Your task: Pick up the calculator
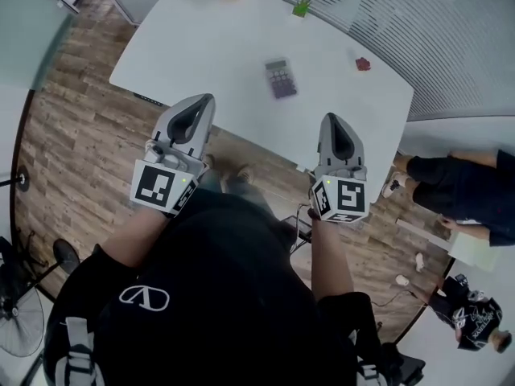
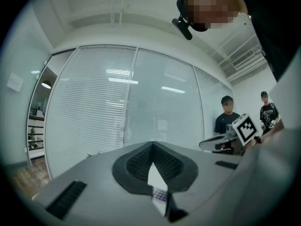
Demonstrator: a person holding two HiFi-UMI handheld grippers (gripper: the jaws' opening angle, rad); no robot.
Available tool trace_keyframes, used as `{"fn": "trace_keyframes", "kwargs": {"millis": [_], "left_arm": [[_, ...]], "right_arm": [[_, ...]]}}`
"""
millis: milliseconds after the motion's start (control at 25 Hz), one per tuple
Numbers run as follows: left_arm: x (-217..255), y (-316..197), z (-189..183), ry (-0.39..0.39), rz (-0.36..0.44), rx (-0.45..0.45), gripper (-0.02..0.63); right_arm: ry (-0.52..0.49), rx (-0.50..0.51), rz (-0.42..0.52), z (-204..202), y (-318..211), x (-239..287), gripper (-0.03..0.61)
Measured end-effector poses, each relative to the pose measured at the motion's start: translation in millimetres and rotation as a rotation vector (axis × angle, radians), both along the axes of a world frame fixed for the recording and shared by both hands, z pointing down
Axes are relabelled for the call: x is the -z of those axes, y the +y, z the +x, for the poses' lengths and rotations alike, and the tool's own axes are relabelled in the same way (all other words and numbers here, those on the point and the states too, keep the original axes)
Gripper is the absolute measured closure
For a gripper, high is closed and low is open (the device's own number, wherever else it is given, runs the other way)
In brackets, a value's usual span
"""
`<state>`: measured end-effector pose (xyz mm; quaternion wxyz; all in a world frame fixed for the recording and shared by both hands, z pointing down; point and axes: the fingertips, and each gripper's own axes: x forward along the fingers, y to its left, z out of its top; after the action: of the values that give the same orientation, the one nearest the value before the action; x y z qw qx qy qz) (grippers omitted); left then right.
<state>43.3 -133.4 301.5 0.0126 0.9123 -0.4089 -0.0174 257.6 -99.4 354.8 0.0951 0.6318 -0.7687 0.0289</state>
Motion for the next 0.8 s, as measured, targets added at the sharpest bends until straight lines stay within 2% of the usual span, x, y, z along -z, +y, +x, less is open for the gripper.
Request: {"fn": "trace_keyframes", "kwargs": {"millis": [400,600,680,720,760,800], "left_arm": [[-26,-68,0,0.004,-0.066,-0.040,0.609],[-27,-85,-3,0.003,-0.063,-0.051,0.609],[-30,-88,-6,0.003,-0.071,-0.048,0.609],[-33,-89,-9,0.002,-0.077,-0.045,0.609],[-37,-91,-12,0.001,-0.085,-0.040,0.609],[-40,-92,-15,-0.001,-0.093,-0.033,0.609]], "right_arm": [[0.037,-0.011,-0.137,0,-73,-58,0.572],[0.046,0.015,-0.222,-3,-101,-95,0.569],[0.064,0.050,-0.271,-7,-111,-115,0.530],[0.082,0.067,-0.292,-9,-116,-125,0.571],[0.092,0.088,-0.318,-12,-123,-137,0.554],[0.085,0.110,-0.352,-16,-130,-149,0.408]]}}
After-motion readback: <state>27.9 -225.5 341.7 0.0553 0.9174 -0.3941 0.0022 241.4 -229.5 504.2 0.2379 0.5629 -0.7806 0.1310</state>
